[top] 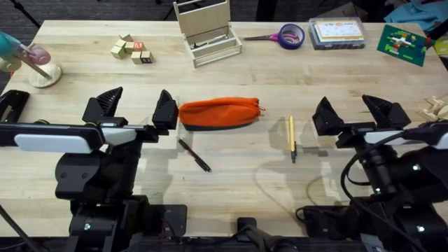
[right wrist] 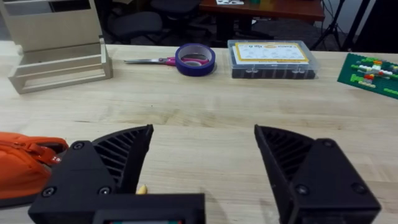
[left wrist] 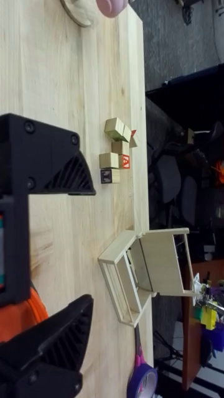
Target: Unzip the bag, pick up the pens from the table one at a time and place them inside, then zip the bag closed.
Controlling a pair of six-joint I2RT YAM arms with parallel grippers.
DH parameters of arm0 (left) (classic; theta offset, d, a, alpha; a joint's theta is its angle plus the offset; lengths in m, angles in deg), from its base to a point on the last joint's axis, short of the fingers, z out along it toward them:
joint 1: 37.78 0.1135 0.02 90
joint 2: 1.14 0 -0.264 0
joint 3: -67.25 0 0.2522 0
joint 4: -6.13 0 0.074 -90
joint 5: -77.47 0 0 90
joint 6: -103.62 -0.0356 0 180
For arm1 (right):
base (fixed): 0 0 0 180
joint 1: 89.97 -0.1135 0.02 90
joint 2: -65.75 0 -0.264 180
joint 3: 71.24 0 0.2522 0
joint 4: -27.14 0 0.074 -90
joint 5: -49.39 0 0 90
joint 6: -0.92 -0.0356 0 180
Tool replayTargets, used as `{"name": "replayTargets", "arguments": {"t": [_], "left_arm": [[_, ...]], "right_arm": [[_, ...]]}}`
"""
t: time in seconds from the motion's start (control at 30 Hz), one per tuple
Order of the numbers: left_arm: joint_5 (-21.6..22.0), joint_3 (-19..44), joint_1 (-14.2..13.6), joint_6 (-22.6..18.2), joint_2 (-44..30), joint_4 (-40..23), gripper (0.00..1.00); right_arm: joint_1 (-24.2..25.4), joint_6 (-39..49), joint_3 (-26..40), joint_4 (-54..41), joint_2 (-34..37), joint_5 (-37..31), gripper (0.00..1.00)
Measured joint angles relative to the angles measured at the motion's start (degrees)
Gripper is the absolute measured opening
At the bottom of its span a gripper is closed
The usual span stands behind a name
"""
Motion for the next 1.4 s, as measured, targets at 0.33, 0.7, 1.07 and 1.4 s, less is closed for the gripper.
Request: {"name": "replayTargets", "arguments": {"t": [0.33,0.7,1.07,1.4], "left_arm": [[0.00,0.00,0.00,0.00,0.01,-0.01,0.994],[0.00,0.58,0.00,0.00,0.00,-1.79,0.993],[0.00,13.60,0.00,0.00,0.00,-17.29,0.993],[0.02,27.14,0.00,-2.62,-5.18,-30.52,0.993]], "right_arm": [[0.00,0.00,0.02,-0.24,0.00,-0.01,0.998],[0.00,0.00,0.02,-0.20,0.00,0.02,0.998],[0.00,-0.02,6.69,-11.20,0.13,2.38,0.998],[0.00,-0.04,24.15,-26.18,5.50,3.21,0.997]]}}
